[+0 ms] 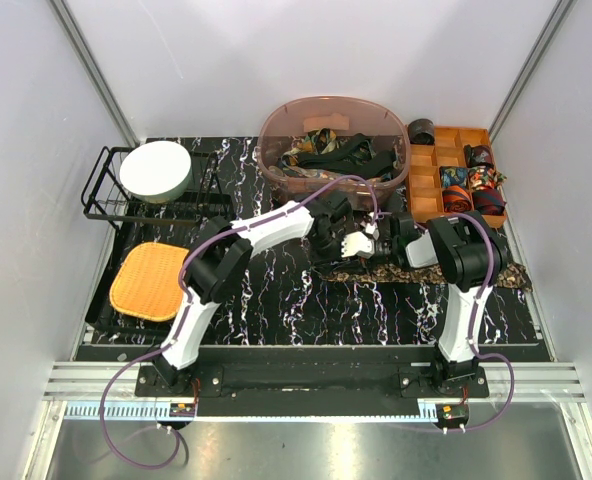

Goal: Roll the ties
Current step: Roll the tie at the center of the board.

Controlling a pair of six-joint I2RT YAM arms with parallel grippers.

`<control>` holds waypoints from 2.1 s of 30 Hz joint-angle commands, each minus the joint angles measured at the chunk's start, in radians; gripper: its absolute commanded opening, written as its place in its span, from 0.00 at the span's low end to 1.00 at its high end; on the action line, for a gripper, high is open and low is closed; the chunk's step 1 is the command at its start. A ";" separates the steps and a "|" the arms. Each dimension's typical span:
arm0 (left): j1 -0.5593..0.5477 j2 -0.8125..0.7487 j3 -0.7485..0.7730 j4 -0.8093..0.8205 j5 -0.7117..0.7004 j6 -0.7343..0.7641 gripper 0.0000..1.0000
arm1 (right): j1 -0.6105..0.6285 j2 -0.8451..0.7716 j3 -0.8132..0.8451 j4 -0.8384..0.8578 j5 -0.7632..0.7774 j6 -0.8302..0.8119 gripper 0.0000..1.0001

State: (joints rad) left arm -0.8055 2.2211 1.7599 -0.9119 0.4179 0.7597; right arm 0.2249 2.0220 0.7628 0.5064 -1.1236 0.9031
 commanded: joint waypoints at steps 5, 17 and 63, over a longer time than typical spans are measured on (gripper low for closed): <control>-0.017 0.046 -0.194 0.056 0.059 -0.083 0.11 | 0.025 0.015 -0.010 0.138 0.059 0.051 0.30; -0.003 0.060 -0.224 0.104 0.084 -0.083 0.11 | 0.047 -0.017 0.058 -0.057 0.079 -0.118 0.31; 0.172 -0.245 -1.046 1.935 0.320 -0.635 0.99 | 0.045 -0.054 0.194 -0.709 0.508 -0.563 0.00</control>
State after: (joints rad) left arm -0.6403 1.9602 0.8276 0.6174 0.7444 0.2478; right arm 0.2630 1.9610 0.9638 -0.1307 -0.8478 0.4301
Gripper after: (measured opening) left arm 0.984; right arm 0.011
